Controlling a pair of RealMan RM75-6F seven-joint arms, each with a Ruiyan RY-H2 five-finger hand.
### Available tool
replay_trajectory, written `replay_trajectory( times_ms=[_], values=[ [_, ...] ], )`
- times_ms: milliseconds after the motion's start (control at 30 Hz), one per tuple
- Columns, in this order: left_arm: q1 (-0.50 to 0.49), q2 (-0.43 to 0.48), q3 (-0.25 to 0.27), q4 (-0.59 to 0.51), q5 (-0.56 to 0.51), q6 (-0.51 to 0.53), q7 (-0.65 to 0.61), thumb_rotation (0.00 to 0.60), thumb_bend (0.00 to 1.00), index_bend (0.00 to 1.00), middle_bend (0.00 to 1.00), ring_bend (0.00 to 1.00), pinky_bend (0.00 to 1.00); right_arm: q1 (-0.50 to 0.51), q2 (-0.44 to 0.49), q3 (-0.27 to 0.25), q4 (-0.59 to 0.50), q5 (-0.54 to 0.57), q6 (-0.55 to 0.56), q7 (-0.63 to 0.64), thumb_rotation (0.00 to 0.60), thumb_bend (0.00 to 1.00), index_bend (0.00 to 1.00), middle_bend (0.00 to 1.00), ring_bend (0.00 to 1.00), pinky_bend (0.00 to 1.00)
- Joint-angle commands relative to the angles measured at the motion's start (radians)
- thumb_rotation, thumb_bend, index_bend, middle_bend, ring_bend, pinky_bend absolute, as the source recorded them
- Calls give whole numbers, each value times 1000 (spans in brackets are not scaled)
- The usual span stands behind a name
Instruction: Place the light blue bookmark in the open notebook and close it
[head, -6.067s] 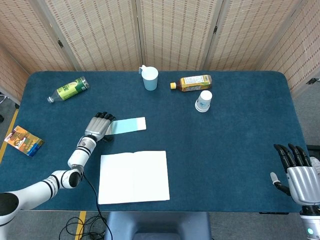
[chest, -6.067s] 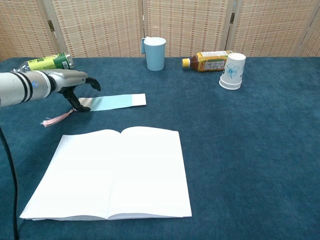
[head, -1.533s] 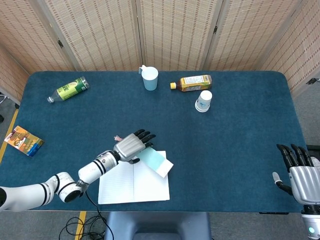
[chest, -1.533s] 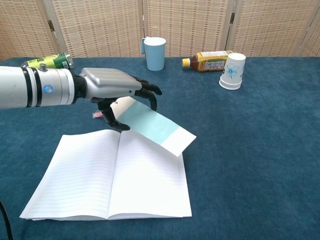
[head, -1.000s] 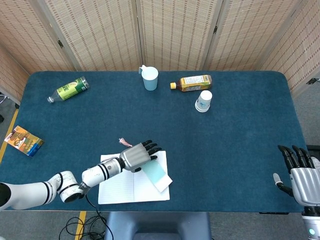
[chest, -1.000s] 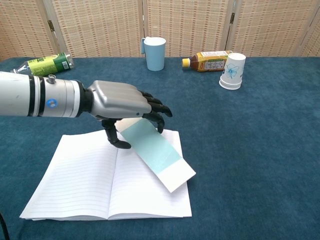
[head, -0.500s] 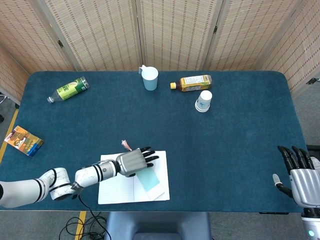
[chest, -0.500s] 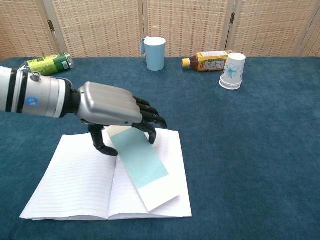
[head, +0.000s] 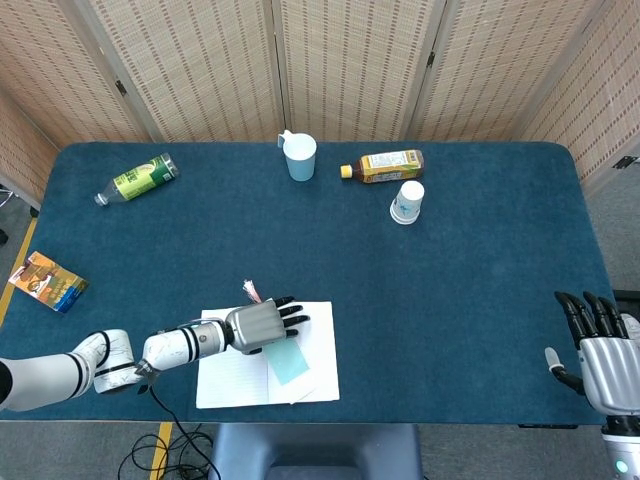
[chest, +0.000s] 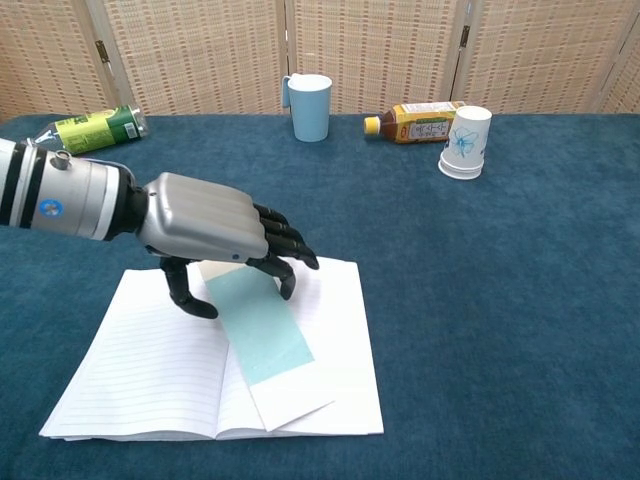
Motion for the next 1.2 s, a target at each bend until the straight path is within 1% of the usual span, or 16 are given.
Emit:
replay_trajectory(
  times_ms=[33, 233, 333, 367, 467, 533, 733, 867, 1033, 1200],
  values=[
    [-4, -20, 2, 18, 5, 3, -2, 600, 340, 318, 73, 46, 113, -1, 0, 0, -1, 1, 1, -1, 600, 294, 79, 157, 62, 101],
    [-6, -57, 0, 57, 6, 7, 15, 600, 340, 300, 73, 46, 113, -5, -1, -1, 0, 1, 5, 0, 600, 293, 78, 157, 62, 101],
    [-3, -67, -3, 72, 2, 10, 34, 600, 340, 260, 73, 46, 113, -6, 0, -1, 1, 1, 6, 1, 600, 293, 78, 157, 62, 101],
    [-1, -68, -5, 73, -2, 11, 41, 600, 340, 228, 73, 44, 113, -6, 0, -1, 1, 0, 6, 1, 600, 293, 78, 157, 62, 101],
    [10, -63, -14, 67, -21, 17, 63, 600, 340, 71, 61, 29, 113, -7, 0, -1, 3, 0, 7, 5, 600, 294, 78, 156, 62, 100],
    [21, -51, -22, 54, -38, 28, 71, 600, 340, 9, 44, 19, 113, -8, 1, -1, 5, -1, 9, 8, 600, 294, 79, 157, 62, 101],
    [60, 3, -39, -2, -96, 55, 85, 600, 340, 0, 19, 5, 113, -10, 3, -1, 13, -10, 15, 18, 600, 293, 79, 156, 62, 101],
    [108, 42, -58, -35, -156, 96, 88, 600, 340, 0, 18, 6, 113, -6, 9, -2, 16, -23, 14, 22, 600, 294, 78, 157, 62, 101],
    [194, 66, -91, -36, -245, 185, 100, 600, 340, 0, 18, 6, 113, 18, 24, -12, 9, -71, -9, 10, 600, 294, 78, 157, 62, 101],
    [285, 50, -136, -16, -336, 295, 120, 600, 340, 0, 18, 13, 113, 52, 32, -23, -1, -130, -41, 0, 600, 297, 78, 169, 62, 101]
  ],
)
